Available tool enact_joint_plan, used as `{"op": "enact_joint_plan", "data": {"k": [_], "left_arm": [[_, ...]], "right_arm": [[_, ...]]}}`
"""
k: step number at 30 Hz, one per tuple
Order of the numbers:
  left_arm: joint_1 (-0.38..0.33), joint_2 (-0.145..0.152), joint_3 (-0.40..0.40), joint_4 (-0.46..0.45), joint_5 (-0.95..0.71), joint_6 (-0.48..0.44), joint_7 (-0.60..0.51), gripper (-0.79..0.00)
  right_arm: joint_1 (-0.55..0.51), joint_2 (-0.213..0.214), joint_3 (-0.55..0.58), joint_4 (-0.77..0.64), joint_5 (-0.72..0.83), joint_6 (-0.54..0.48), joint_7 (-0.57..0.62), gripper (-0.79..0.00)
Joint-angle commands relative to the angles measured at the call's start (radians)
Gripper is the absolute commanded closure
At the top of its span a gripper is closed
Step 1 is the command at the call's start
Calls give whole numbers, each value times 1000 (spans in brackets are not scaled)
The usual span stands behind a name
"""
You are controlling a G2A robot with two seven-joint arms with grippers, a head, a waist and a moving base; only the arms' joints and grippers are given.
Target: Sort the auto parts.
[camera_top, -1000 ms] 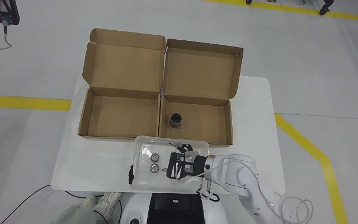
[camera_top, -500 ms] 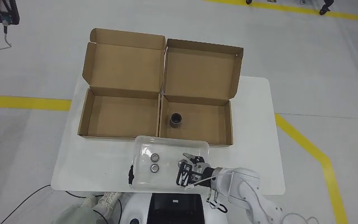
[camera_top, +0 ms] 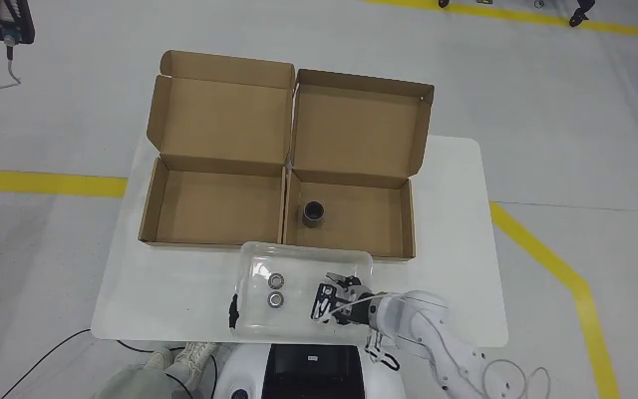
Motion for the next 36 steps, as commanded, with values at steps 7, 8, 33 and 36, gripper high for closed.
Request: {"op": "enact_joint_plan", "data": {"k": [7,8,33,36], "left_arm": [[0,0,0,0,0,0,0,-785],[0,0,0,0,0,0,0,-785],[0,0,0,0,0,0,0,-785],[0,0,0,0,0,0,0,-785]], "right_arm": [[28,-4,-20,44,25,9,-4,-345],[30,-4,-21,47,27,9,-7,-329],[44,9,17,-73,191,-58,-255,0],[68,5,18,-65,246,-61,-306,0]]}}
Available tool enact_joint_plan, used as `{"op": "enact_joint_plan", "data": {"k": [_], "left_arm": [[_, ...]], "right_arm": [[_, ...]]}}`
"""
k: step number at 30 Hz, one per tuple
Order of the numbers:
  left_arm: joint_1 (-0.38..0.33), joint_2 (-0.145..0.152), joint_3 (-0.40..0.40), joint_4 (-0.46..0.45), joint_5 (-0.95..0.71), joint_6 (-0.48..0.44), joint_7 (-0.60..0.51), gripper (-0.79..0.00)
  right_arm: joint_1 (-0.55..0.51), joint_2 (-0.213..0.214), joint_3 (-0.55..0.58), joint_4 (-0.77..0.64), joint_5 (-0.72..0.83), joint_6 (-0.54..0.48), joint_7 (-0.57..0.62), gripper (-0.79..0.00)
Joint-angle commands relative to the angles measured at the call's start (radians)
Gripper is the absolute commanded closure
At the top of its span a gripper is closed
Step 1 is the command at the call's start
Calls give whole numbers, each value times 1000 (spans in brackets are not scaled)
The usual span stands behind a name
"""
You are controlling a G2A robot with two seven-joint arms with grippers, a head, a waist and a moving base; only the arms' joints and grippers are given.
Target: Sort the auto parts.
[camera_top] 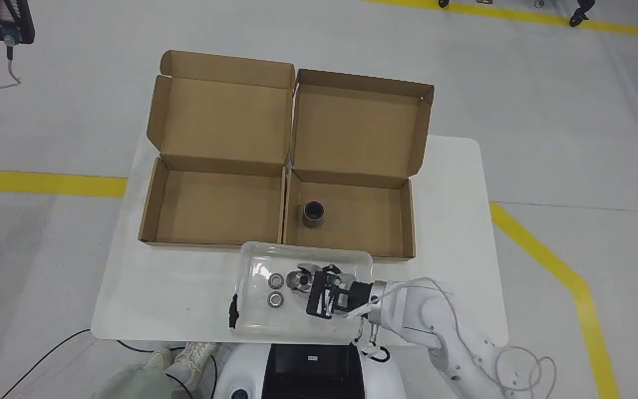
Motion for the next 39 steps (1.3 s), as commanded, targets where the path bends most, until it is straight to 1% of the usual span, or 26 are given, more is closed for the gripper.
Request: {"op": "enact_joint_plan", "data": {"k": [1,11,20,25,31,35,39], "left_arm": [[0,0,0,0,0,0,0,-785],[0,0,0,0,0,0,0,-785],[0,0,0,0,0,0,0,-785],[0,0,0,0,0,0,0,-785],[0,0,0,0,0,0,0,-785],[0,0,0,0,0,0,0,-785],[0,0,0,0,0,0,0,-785]], "right_arm": [[24,-3,-3,1,30,-1,-20,0],[192,-32,-42,-6,171,-6,-90,0],[324,-54,-29,-12,268,14,-166,0],[351,-59,-5,-27,299,17,-234,0],[371,-62,31,1,365,-33,-348,0],[368,-63,57,7,369,-50,-407,0],[345,-60,77,-1,346,-58,-428,0]]}}
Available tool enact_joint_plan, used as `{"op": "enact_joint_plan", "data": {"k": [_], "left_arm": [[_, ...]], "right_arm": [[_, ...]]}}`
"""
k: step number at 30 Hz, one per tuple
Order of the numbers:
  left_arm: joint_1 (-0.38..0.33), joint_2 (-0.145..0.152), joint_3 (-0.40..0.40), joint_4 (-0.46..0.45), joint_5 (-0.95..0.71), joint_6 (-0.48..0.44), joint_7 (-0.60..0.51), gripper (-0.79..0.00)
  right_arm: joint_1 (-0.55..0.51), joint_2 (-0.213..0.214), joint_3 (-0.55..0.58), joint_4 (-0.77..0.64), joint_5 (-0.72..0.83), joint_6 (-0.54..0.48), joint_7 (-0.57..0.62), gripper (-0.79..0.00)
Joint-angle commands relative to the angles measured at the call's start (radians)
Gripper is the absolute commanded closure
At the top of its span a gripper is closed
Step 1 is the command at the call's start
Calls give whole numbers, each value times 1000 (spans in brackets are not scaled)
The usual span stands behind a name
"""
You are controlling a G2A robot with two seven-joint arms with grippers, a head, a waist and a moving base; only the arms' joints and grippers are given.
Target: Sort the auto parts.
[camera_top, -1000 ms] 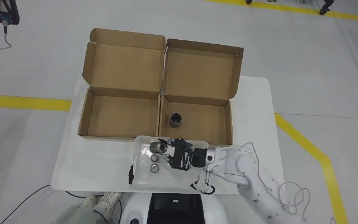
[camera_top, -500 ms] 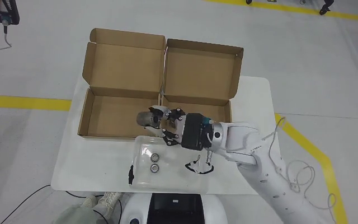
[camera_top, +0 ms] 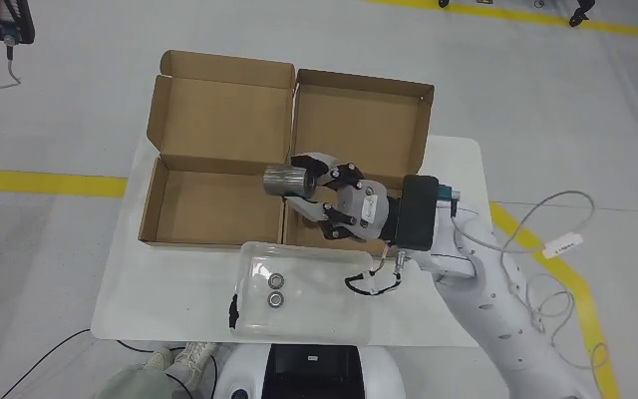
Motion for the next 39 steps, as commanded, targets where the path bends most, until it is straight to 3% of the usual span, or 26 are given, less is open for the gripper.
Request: {"op": "enact_joint_plan", "data": {"k": [1,6,21,26,39], "left_arm": [[0,0,0,0,0,0,0,-785],[0,0,0,0,0,0,0,-785],[0,0,0,0,0,0,0,-785],[0,0,0,0,0,0,0,-785],[0,0,0,0,0,0,0,-785]], "right_arm": [[-16,2,11,-3,-21,8,5,0],[-79,13,36,-38,-112,77,114,0],[-218,40,97,-17,-189,186,423,0],[-222,42,98,29,-194,238,532,0],[-132,27,32,239,-178,334,683,0]]}}
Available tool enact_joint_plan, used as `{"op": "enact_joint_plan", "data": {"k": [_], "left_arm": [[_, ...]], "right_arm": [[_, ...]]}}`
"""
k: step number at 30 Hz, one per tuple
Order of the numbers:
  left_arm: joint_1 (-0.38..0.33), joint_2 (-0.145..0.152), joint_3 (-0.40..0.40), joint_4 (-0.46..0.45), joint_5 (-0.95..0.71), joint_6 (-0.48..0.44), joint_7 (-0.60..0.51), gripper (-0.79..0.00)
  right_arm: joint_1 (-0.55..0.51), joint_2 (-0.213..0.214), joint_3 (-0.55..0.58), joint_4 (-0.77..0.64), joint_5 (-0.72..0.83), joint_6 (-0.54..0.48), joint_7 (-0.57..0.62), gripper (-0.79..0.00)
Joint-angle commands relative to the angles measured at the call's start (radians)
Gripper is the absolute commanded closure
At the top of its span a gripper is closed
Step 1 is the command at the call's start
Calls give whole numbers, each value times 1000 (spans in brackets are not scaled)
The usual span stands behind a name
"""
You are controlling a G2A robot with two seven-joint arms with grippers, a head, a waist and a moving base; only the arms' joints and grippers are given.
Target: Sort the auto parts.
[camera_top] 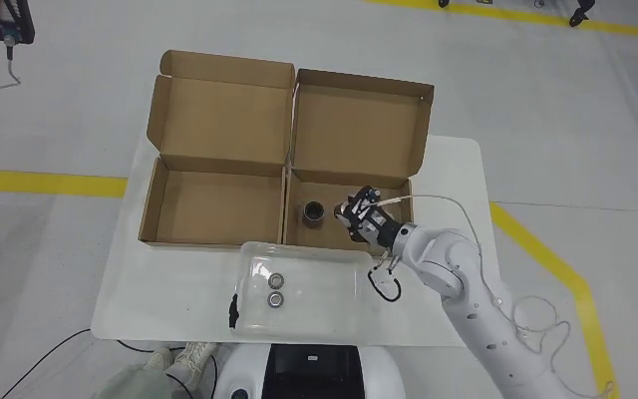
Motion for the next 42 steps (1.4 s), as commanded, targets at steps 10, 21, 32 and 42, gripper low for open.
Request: {"op": "enact_joint_plan", "data": {"k": [10,21,32,42], "left_arm": [[0,0,0,0,0,0,0,-785],[0,0,0,0,0,0,0,-785],[0,0,0,0,0,0,0,-785],[0,0,0,0,0,0,0,-785]], "right_arm": [[118,-33,-110,159,-13,79,88,0],[164,-55,-165,248,-22,106,93,-194],[162,-60,-162,266,-14,102,55,-573],[73,-37,-104,54,-41,50,0,-600]]}}
